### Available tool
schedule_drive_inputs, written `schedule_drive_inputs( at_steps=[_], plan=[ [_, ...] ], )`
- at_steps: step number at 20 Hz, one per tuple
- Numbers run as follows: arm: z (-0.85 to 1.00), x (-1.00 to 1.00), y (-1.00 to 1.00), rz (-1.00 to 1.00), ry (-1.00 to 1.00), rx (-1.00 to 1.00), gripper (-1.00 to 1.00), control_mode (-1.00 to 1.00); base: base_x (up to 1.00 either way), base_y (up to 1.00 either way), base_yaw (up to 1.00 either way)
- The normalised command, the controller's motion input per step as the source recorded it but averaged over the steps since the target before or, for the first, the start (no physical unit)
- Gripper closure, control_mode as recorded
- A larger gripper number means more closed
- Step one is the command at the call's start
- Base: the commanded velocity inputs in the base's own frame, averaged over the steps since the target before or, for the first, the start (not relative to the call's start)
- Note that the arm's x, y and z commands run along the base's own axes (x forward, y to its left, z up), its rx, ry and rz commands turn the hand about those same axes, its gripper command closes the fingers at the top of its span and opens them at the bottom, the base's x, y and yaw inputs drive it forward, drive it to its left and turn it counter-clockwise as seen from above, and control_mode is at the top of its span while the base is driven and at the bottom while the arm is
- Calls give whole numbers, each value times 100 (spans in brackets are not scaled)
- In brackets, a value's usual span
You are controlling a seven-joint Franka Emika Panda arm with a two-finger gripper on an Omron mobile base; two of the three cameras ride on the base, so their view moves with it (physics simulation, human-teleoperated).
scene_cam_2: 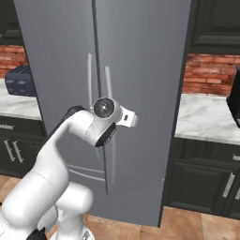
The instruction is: Move the hot dog bun to the plate on the dining table and place the condiment next to that plate. Then navigate to the fridge and take the sausage and place it on the plate as well.
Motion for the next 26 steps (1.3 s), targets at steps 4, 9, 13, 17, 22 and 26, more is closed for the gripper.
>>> schedule_drive_inputs(
  at_steps=[4, 9, 13, 17, 22, 26],
  plan=[
    [12, -55, -100, -3, 0, 0, 100, -100, 0, 0, 0],
    [4, -29, -100, -4, 0, 0, 100, -100, 0, 0, 0],
    [0, -31, -100, -6, 0, 0, -100, -100, 0, 0, 0],
    [0, -83, -57, -2, -8, 0, -100, -100, 0, 0, 0],
    [0, -100, 67, 0, -23, -9, -100, -100, 0, 0, 0],
    [0, -100, 100, 0, -24, -21, -100, -100, 0, 0, 0]
  ],
)
